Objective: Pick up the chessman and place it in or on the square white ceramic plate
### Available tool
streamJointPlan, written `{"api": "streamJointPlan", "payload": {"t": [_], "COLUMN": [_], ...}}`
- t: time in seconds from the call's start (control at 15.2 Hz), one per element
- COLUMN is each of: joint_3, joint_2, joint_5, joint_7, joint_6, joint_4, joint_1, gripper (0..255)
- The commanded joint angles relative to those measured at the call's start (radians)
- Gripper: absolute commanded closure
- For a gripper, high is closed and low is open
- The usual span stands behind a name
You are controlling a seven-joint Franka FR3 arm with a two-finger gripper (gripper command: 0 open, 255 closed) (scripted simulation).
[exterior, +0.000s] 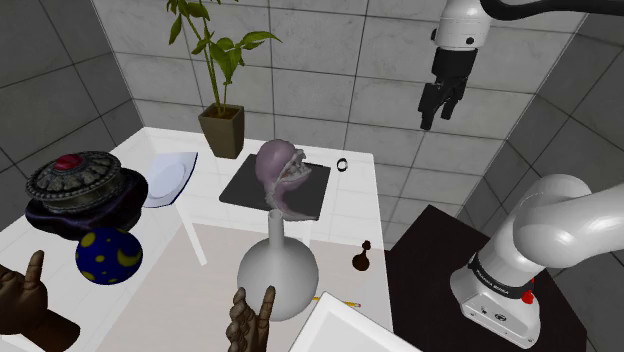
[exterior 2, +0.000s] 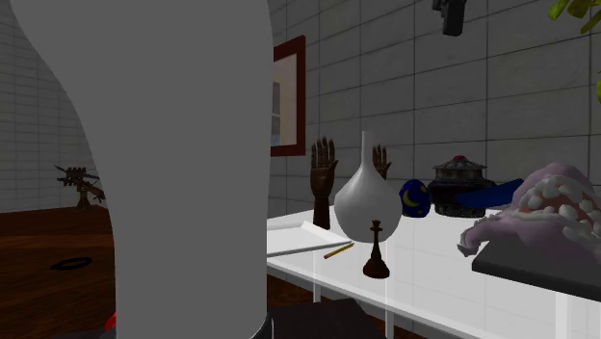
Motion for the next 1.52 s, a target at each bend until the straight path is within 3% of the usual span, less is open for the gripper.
{"api": "streamJointPlan", "payload": {"t": [0.0, 0.79, 1.12, 1.45], "joint_3": [0.000, 0.182, 0.288, 0.413], "joint_2": [0.000, -0.155, -0.135, -0.030], "joint_5": [0.000, 0.179, 0.274, 0.373], "joint_7": [0.000, 0.134, 0.197, 0.262], "joint_6": [0.000, 0.378, 0.574, 0.810], "joint_4": [0.000, -0.406, -0.524, -0.599], "joint_1": [0.000, 0.119, 0.193, 0.267], "gripper": [0, 0, 0, 0]}}
